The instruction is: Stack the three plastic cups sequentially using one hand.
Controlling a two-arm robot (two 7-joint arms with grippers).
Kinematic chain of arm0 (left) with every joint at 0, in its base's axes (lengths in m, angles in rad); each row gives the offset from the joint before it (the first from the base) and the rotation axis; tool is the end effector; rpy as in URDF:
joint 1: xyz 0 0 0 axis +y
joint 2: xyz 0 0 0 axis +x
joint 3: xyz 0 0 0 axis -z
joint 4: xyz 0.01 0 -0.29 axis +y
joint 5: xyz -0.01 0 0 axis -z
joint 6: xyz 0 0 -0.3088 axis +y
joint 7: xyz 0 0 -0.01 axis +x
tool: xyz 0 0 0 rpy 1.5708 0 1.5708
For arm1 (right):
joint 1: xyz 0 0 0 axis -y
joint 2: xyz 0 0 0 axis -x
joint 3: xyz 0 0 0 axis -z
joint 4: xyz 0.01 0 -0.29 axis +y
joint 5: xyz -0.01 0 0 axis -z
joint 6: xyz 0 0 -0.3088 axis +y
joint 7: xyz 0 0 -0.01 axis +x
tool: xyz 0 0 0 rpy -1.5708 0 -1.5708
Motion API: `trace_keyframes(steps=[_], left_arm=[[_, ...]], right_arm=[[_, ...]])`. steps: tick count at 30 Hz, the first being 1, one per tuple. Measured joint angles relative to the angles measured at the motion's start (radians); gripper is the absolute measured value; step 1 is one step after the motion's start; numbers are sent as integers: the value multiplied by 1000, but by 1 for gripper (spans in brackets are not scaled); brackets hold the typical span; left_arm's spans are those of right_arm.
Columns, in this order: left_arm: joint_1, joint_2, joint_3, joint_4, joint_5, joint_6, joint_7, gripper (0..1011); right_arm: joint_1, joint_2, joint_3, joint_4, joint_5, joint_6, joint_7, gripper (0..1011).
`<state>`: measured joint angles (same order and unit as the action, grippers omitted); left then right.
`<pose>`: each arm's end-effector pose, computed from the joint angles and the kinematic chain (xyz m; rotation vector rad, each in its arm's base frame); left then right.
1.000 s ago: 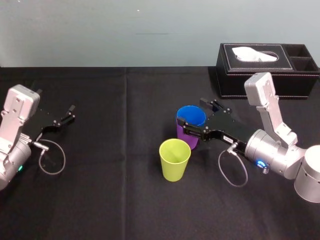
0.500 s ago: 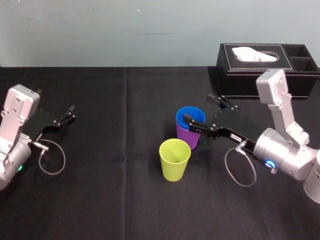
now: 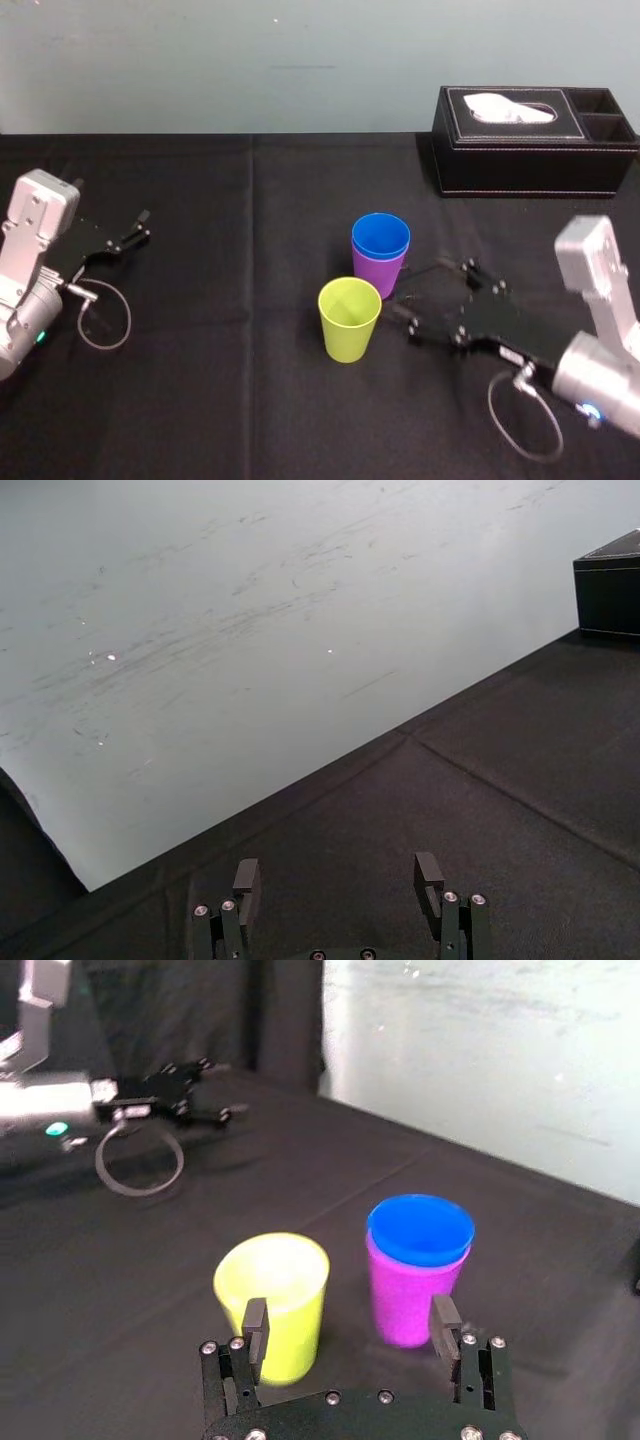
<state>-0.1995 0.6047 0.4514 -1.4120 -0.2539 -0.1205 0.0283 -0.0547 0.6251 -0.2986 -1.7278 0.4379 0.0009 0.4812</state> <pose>0.3581 0.0827 -0.3023 0.3045 -0.2850 1.2480 0.2974 -0.0684 -0.2756 -0.1711 -0.0183 -0.7465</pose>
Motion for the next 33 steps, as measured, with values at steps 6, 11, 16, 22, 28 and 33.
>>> trace_keyframes(steps=[6,11,16,22,28,33], left_arm=[[0,0,0,0,0,0,0,1011],[0,0,0,0,0,0,0,1012],[0,0,0,0,0,0,0,1011],[0,0,0,0,0,0,0,1011],[0,0,0,0,0,0,0,1011],[0,0,0,0,0,0,0,1011]], right_arm=[[-60,18,6,-4,-5,-39,14,1000],[-70,7,-14,22,-25,-67,28,1000],[-51,-15,-43,50,-60,-82,31,1000],[-12,-56,-70,95,-88,-93,32,1000],[29,-94,-92,144,-92,-102,47,1000],[59,-117,-107,173,-92,-106,57,1000]])
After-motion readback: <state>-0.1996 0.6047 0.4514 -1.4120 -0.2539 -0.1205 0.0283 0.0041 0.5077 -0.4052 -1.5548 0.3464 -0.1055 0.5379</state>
